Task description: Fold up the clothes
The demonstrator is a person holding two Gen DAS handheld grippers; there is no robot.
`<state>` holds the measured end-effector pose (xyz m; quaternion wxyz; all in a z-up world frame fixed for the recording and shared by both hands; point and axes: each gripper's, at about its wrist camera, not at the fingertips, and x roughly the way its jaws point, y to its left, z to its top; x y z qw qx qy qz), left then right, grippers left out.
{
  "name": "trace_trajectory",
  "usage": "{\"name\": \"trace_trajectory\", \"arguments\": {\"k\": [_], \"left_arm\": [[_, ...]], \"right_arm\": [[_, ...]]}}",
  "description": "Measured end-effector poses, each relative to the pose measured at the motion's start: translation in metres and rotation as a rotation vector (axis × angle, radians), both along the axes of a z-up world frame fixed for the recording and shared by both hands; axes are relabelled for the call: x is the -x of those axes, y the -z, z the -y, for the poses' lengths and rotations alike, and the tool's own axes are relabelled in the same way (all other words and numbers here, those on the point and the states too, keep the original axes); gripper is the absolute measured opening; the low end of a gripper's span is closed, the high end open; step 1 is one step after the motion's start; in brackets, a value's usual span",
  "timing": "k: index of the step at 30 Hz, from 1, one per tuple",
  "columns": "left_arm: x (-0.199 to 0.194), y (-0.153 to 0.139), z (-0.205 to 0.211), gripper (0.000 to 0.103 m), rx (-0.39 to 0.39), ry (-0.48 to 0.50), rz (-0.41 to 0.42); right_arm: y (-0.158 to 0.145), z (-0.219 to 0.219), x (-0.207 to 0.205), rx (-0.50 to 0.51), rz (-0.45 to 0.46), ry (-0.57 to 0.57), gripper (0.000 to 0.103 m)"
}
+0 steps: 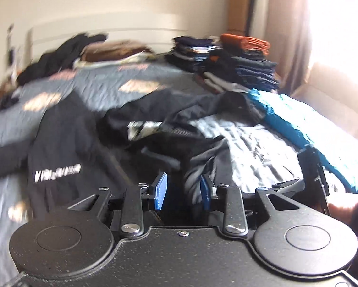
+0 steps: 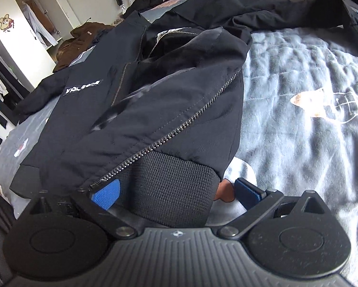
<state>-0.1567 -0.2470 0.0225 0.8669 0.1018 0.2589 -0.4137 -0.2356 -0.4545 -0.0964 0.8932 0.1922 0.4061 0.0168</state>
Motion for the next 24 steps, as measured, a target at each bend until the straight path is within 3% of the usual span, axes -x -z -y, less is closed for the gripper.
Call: {"name": "trace_trajectory", "arguments": {"k": [4,10,16,20,24], "left_arm": [[0.002,0.006,0.045,0.031,-0.015,0.108,0.012],[-0.003,0.040,0.115,0.030,-0.164,0.255,0.025],[-0.006,0.077,0.147,0.031,-0.328,0.312,0.095],[0.001,0.097,0.160,0.031,-0.434,0.323,0.191],[0.003,0.108,0.167,0.040,-0.490,0.324,0.239]], "right_arm": [[-0.001,0.001,0.001,-0.001,0.011,-0.001,0.102],[-0.008,0.001,0.005,0.029,0.037,-0.032,0.101],[-0.014,0.003,0.017,0.020,0.056,-0.102,0.101],[-0.013,0.007,0.019,0.022,0.046,-0.106,0.101],[-0.013,0.008,0.020,0.037,0.043,-0.112,0.101]]}}
